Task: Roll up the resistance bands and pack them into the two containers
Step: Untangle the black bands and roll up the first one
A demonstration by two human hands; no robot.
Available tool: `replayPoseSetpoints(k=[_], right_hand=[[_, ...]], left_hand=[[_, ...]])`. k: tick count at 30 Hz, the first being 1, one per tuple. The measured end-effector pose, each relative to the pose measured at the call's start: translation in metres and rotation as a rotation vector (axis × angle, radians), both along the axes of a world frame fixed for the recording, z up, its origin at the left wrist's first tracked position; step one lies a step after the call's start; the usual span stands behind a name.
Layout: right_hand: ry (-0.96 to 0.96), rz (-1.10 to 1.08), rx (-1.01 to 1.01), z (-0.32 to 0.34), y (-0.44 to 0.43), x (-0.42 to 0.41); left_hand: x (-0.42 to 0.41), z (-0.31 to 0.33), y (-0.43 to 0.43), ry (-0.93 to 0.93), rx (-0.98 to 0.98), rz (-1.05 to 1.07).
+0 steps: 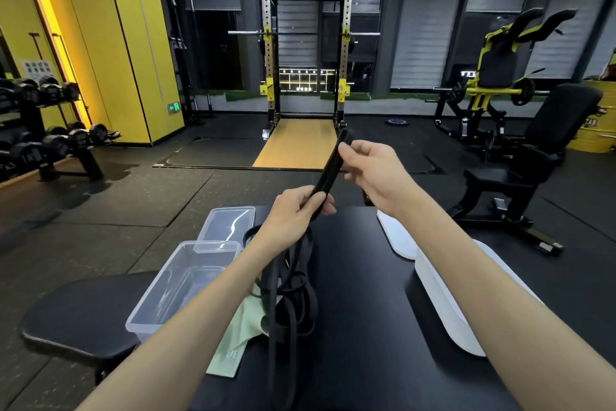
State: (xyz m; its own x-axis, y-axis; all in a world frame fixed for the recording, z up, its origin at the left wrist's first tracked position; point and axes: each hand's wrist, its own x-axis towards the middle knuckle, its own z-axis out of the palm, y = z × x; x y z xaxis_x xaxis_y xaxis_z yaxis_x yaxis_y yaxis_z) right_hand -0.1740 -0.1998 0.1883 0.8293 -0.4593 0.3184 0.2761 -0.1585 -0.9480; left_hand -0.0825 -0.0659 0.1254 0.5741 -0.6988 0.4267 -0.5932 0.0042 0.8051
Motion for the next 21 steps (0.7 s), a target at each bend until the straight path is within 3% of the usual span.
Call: replayPoseSetpoints(k=[3, 9, 15, 21], right_hand=[[-0.058, 0.008, 0.062, 0.003, 0.001, 0.0], [0.069, 0.18, -0.08, -0.023, 0.003, -0.004], [0.085, 0.149, -0.112, -0.024, 0.002, -0.006], [0.157, 0.108, -0.105, -0.016, -0.005, -0.008]], left_hand=[[-0.003, 0.01, -0.004, 0.011, -0.041, -0.028], [-0.014, 0.015, -0.008, 0.137, -0.096, -0.073], [-0.019, 0.003, -0.008, 0.312, -0.091, -0.166], [-0.017, 0.0, -0.008, 0.248, -0.094, -0.088]])
